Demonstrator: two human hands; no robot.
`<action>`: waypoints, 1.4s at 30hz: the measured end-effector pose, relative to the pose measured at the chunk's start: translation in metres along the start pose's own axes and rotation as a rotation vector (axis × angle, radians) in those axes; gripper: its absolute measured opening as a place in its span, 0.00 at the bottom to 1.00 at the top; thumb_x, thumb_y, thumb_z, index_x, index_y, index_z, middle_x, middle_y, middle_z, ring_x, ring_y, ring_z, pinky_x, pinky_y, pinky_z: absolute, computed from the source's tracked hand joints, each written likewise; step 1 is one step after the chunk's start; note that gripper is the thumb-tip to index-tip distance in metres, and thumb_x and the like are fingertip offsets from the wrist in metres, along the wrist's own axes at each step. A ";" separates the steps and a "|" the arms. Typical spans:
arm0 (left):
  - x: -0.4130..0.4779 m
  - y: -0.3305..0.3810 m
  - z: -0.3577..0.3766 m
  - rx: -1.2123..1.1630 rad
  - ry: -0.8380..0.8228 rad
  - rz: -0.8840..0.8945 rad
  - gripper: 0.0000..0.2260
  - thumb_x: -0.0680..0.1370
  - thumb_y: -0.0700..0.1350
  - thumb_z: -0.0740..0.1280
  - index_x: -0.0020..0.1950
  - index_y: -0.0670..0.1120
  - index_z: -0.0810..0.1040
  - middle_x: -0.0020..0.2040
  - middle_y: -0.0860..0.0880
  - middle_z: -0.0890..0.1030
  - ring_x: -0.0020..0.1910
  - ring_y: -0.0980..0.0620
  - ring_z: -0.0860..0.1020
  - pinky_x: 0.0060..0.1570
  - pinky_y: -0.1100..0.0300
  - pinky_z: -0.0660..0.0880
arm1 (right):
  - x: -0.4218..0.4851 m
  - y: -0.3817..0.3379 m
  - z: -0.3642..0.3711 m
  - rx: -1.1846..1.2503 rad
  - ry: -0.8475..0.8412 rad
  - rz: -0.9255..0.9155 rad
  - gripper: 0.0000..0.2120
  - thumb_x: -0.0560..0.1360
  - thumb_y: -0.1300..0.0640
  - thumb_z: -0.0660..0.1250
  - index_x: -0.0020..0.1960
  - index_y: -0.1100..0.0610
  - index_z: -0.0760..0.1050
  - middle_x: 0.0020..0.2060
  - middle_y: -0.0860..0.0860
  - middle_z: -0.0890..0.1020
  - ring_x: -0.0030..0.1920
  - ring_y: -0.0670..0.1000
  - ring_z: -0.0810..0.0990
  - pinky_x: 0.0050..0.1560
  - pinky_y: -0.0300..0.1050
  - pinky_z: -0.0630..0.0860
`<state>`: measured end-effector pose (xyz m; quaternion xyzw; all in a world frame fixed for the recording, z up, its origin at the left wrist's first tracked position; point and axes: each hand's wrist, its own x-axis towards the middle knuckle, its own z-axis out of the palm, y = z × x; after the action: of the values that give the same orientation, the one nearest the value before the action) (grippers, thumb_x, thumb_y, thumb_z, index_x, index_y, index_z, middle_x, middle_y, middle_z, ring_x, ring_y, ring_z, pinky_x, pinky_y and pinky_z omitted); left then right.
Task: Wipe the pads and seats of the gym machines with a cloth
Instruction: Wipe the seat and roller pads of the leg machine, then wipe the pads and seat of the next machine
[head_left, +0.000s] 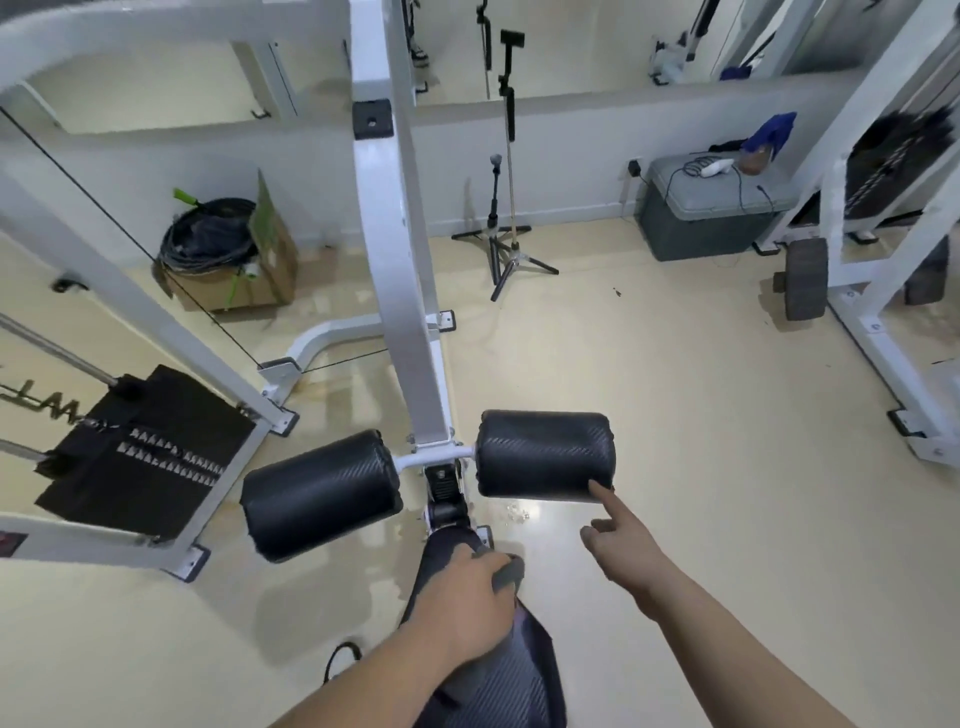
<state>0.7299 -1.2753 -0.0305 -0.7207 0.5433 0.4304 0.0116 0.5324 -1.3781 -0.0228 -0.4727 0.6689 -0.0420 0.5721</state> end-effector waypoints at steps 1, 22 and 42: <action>-0.008 -0.004 -0.006 -0.098 0.024 -0.022 0.18 0.81 0.56 0.58 0.70 0.59 0.75 0.57 0.50 0.72 0.57 0.46 0.78 0.60 0.55 0.75 | -0.008 -0.005 0.011 -0.004 0.003 -0.020 0.30 0.81 0.58 0.60 0.81 0.42 0.62 0.56 0.53 0.76 0.48 0.48 0.77 0.44 0.41 0.73; -0.414 -0.303 0.001 -1.343 0.761 -0.400 0.26 0.80 0.40 0.62 0.74 0.61 0.74 0.69 0.57 0.78 0.65 0.56 0.76 0.66 0.58 0.74 | -0.315 -0.081 0.464 -0.363 -0.814 -0.275 0.20 0.81 0.36 0.63 0.53 0.48 0.87 0.49 0.48 0.89 0.51 0.50 0.87 0.51 0.51 0.82; -0.725 -0.415 0.227 -2.110 1.998 -0.931 0.20 0.68 0.50 0.80 0.59 0.48 0.85 0.52 0.47 0.88 0.52 0.46 0.86 0.45 0.56 0.79 | -0.613 0.098 0.797 -1.345 -1.647 -0.534 0.10 0.81 0.49 0.68 0.47 0.55 0.78 0.40 0.52 0.83 0.43 0.51 0.80 0.45 0.47 0.74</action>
<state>0.8926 -0.4352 0.0981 -0.4877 -0.4849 -0.0802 -0.7215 1.0539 -0.5206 0.0913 -0.7013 -0.1562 0.5376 0.4414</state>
